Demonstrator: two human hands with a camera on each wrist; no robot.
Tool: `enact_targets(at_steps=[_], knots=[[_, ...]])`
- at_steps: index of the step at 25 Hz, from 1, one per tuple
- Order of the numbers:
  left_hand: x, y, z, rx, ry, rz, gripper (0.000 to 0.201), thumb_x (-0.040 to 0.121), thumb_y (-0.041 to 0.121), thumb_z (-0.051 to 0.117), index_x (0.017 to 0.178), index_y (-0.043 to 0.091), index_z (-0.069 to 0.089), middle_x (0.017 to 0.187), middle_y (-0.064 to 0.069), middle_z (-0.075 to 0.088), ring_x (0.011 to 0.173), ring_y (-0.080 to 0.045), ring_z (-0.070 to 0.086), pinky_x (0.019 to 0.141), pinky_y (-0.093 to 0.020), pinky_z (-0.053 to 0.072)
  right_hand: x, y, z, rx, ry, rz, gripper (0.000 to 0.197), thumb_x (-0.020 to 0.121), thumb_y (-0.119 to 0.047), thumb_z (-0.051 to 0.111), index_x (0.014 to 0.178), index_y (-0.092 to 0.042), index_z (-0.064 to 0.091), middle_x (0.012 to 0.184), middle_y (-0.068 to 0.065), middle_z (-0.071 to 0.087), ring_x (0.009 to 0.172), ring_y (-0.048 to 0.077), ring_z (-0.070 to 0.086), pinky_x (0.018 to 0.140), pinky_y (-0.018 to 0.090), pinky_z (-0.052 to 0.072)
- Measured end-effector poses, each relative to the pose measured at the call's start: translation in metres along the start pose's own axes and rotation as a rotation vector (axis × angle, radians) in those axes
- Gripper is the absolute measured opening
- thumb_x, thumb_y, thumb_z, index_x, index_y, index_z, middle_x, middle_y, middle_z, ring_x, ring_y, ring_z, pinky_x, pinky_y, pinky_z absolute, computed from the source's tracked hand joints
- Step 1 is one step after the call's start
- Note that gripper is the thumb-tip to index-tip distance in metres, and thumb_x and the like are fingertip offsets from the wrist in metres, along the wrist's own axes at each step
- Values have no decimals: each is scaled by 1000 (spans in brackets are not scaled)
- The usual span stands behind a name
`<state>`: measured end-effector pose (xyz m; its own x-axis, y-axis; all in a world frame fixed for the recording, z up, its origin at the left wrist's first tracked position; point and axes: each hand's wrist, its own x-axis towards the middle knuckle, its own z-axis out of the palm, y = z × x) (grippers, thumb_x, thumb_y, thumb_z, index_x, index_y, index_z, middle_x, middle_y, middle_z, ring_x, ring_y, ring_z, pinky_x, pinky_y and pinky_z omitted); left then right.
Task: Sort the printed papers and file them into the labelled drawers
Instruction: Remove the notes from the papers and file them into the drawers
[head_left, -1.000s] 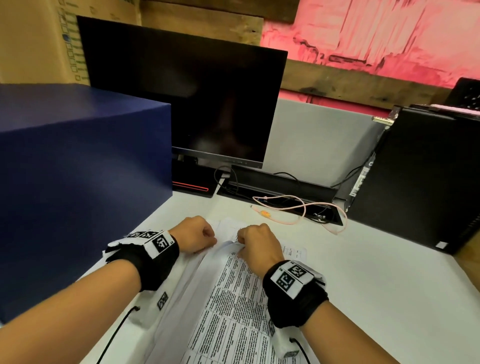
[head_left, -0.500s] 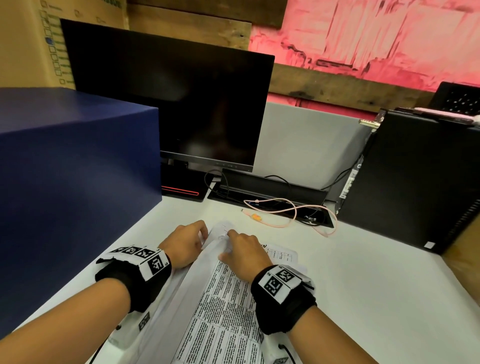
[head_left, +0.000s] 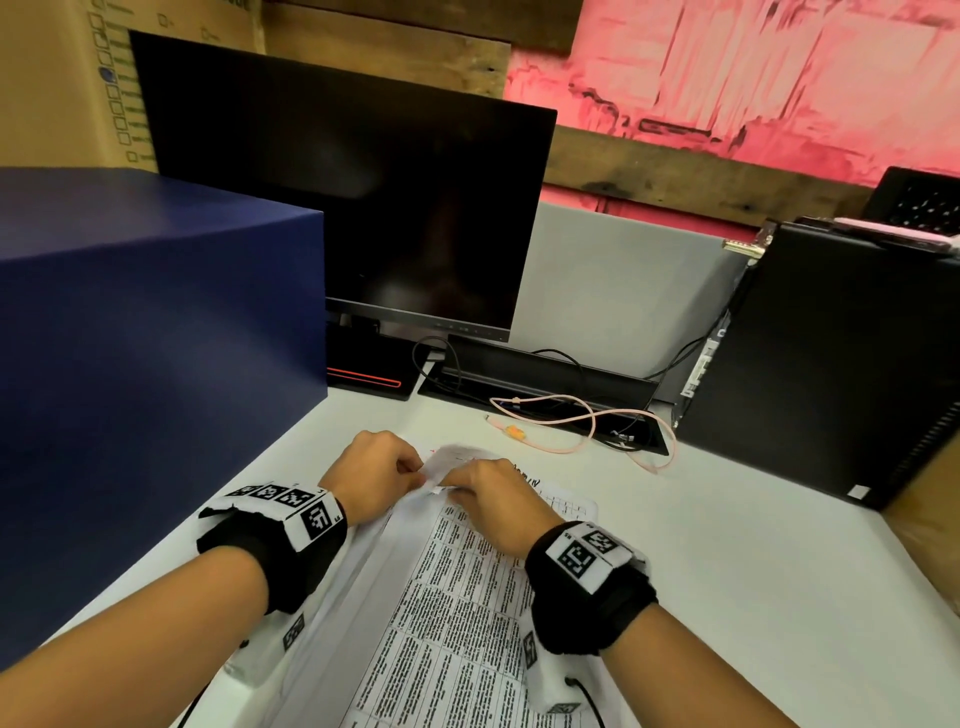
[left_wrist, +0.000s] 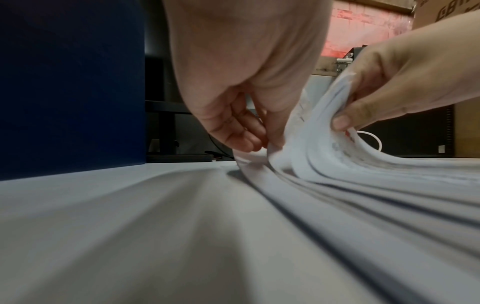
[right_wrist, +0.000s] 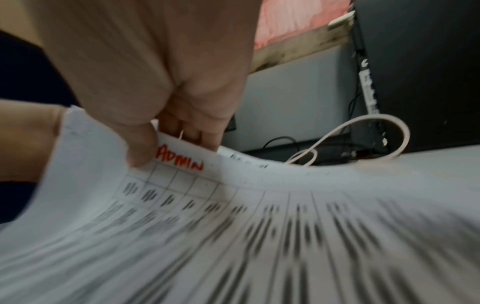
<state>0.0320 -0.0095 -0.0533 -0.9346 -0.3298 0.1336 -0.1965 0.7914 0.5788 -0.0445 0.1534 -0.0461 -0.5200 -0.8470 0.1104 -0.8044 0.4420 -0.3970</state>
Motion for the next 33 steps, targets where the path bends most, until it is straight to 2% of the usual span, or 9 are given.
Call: enact_targets(at_steps=[3, 5, 9, 13, 19, 23, 27, 30, 33], knots=[[0, 1, -1, 7, 12, 0, 5, 82, 21, 74, 79, 17, 74, 76, 6, 66, 75, -11, 62, 67, -17, 45, -12, 16, -23, -58, -40, -66, 29, 93, -4, 54, 112, -17, 72, 114, 0, 70, 104, 14, 63, 93, 22, 47], [-1, 2, -2, 19, 2, 35, 7, 80, 20, 76, 75, 20, 71, 77, 9, 62, 74, -10, 60, 67, -15, 45, -23, 30, -39, -137, -31, -53, 35, 92, 0, 55, 114, -21, 72, 114, -1, 69, 105, 14, 59, 91, 21, 45], [-4, 5, -3, 30, -24, 97, 24, 76, 20, 78, 63, 28, 59, 76, 10, 60, 69, -4, 55, 64, -18, 47, -41, 47, -51, -254, 32, -10, 33, 94, -7, 56, 120, -25, 68, 109, -2, 62, 108, 18, 47, 86, 19, 32], [-2, 0, -2, 45, -117, 72, 26, 74, 21, 79, 59, 26, 58, 68, 9, 60, 61, -3, 53, 55, -10, 39, -44, 45, -48, -322, 54, -20, 30, 96, -16, 54, 120, -28, 67, 115, -8, 57, 113, 14, 42, 89, 21, 36], [-4, -1, -1, -7, -209, 96, 18, 74, 22, 80, 62, 25, 68, 64, 7, 68, 57, 1, 57, 56, -7, 42, -26, 17, -28, -166, 98, -24, 27, 98, -16, 49, 120, -16, 64, 135, -6, 53, 126, 14, 42, 103, 25, 37], [-3, -3, 0, -30, -202, 111, 32, 74, 11, 77, 56, 32, 61, 54, 15, 62, 55, 4, 57, 58, -8, 43, -20, 2, -19, -85, 80, -27, 20, 94, -16, 54, 111, -14, 65, 110, 0, 65, 104, 17, 57, 86, 30, 46], [-3, -2, -1, 4, -227, 99, 26, 74, 22, 80, 59, 26, 59, 59, 11, 62, 54, 2, 54, 57, -12, 44, -23, 6, -23, 2, 99, 15, 11, 90, -18, 63, 100, -21, 67, 101, -4, 68, 96, 11, 59, 82, 26, 48], [-4, -3, -1, -70, -254, 55, 21, 72, 30, 82, 63, 22, 65, 62, 11, 64, 55, 1, 54, 57, -13, 44, -30, 12, -28, 124, 130, 37, 16, 86, -11, 65, 90, -25, 59, 89, -5, 66, 86, 10, 60, 79, 32, 52], [-9, -10, -5, -90, -274, 17, 19, 81, 45, 72, 82, 26, 74, 80, 14, 70, 75, 1, 61, 70, -14, 47, -43, 25, -47, 150, 154, 58, 30, 90, -6, 60, 108, -29, 55, 94, -9, 59, 89, 5, 56, 76, 17, 47]])
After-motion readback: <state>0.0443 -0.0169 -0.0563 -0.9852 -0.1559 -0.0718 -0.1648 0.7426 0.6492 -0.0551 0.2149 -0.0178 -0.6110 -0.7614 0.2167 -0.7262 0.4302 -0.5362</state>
